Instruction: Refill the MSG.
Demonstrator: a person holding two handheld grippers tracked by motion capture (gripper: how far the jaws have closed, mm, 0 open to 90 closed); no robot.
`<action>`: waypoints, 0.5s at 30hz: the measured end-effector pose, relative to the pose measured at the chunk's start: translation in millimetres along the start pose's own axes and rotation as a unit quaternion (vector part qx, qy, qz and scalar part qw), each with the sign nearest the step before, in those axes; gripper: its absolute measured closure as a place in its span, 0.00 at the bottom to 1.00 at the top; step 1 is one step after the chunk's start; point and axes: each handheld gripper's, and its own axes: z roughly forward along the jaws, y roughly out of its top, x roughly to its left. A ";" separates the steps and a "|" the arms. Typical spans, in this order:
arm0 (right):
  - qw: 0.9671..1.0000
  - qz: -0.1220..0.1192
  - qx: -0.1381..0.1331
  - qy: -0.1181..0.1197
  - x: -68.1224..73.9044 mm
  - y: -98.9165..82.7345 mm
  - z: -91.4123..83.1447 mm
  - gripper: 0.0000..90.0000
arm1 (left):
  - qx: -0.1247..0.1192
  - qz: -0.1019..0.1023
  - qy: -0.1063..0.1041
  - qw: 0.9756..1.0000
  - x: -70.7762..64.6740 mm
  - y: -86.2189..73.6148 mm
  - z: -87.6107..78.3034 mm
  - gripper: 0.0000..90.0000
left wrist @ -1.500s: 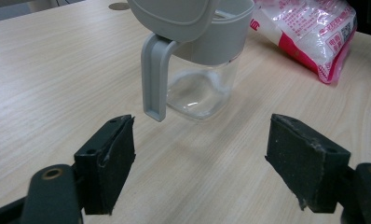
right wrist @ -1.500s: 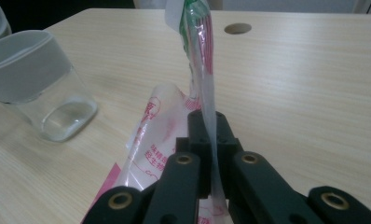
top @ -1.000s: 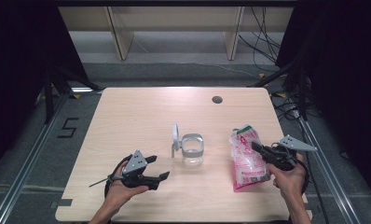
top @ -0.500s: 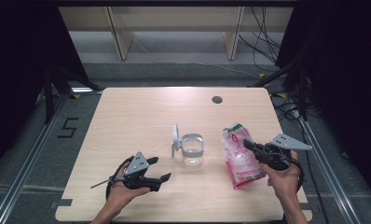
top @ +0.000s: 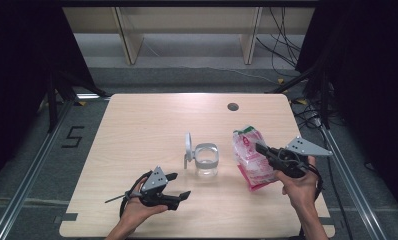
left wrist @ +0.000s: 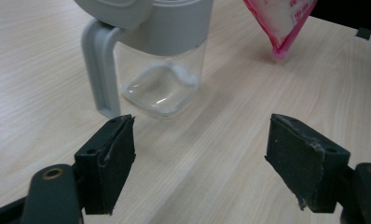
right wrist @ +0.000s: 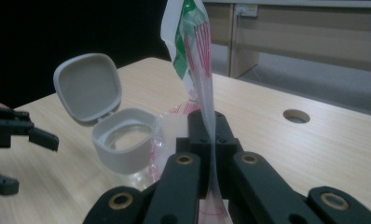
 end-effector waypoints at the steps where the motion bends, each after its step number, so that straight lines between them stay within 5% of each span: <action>1: 1.000 -0.013 -0.007 0.001 -1.7 2.6 1.0 1.00 | 0.002 0.001 -0.003 1.000 -2.1 0.6 1.9 0.25; 15: 0.999 -0.032 -0.033 0.015 17.4 35.8 3.1 1.00 | 0.005 0.024 -0.038 0.999 -38.0 12.5 42.0 0.28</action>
